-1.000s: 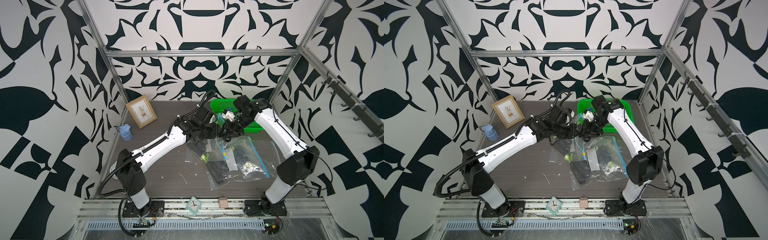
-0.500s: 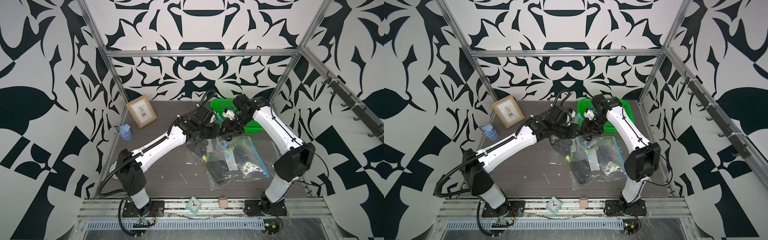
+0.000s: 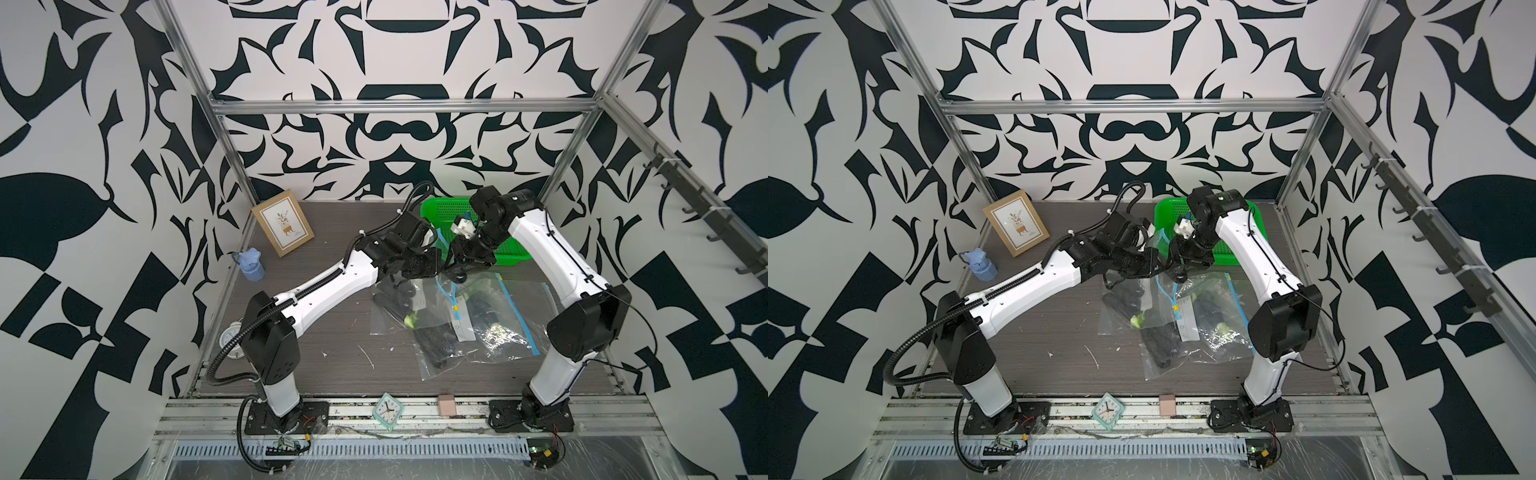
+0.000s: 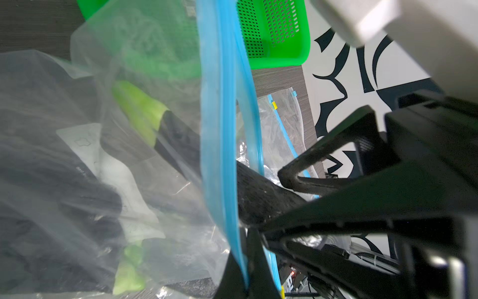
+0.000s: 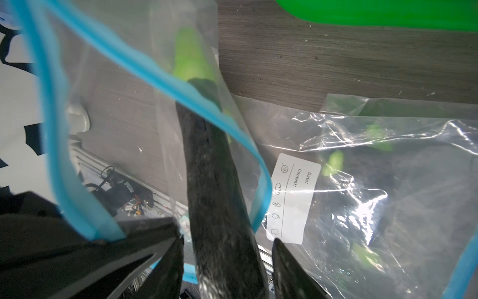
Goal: Place the eggplant in a zip-top bag and seal the zipper
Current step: Place the eggplant in the zipper food storage bag.
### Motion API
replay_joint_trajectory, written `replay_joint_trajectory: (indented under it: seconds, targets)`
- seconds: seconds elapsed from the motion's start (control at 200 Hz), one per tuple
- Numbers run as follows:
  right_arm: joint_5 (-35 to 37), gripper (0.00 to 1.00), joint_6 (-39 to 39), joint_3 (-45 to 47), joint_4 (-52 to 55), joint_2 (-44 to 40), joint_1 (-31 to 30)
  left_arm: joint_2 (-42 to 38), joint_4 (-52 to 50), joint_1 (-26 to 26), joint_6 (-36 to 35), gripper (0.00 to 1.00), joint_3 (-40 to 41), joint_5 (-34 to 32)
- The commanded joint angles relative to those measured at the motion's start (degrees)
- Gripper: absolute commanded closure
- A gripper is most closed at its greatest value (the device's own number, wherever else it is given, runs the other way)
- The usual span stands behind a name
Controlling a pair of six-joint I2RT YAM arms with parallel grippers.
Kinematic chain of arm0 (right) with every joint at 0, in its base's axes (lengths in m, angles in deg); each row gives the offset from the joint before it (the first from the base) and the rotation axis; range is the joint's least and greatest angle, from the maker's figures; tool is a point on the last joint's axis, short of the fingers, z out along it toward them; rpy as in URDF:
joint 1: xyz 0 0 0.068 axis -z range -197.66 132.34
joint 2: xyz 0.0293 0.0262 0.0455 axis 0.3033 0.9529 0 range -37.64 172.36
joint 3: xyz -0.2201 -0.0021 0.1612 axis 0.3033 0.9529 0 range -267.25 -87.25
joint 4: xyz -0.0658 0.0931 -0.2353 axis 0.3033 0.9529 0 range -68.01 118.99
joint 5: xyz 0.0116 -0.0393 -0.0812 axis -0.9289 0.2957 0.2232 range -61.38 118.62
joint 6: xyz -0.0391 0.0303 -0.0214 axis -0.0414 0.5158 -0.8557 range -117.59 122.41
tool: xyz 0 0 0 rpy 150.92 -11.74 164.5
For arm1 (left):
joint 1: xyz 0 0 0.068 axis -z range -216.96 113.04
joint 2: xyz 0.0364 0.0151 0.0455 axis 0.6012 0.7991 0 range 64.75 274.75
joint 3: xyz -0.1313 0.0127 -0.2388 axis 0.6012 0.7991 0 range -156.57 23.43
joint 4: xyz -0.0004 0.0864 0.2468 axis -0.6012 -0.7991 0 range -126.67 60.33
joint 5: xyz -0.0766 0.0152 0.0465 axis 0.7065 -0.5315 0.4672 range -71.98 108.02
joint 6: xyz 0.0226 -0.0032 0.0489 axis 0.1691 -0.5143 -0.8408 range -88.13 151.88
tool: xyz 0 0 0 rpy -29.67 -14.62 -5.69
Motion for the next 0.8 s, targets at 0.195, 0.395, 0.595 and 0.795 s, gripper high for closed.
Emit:
replay_joint_trajectory:
  seconds: [0.195,0.395,0.595,0.795]
  targets:
    - [-2.8,0.67,0.3,-0.9,2.4,-5.3,-0.4,1.3,0.1,-1.0,-0.6,1.00,-3.0,0.7]
    - [-4.6,0.71,0.5,3.6,-1.3,-6.2,-0.4,1.1,-0.3,-1.0,-0.5,1.00,-4.2,0.7]
    - [-6.9,0.71,2.0,6.8,-7.6,-7.1,-0.5,1.0,-1.5,-1.0,-0.8,1.00,-5.8,0.2]
    - [-7.7,0.66,1.4,6.0,-13.6,-10.4,-0.5,1.0,-3.7,-1.8,-0.4,1.00,-9.0,-0.5]
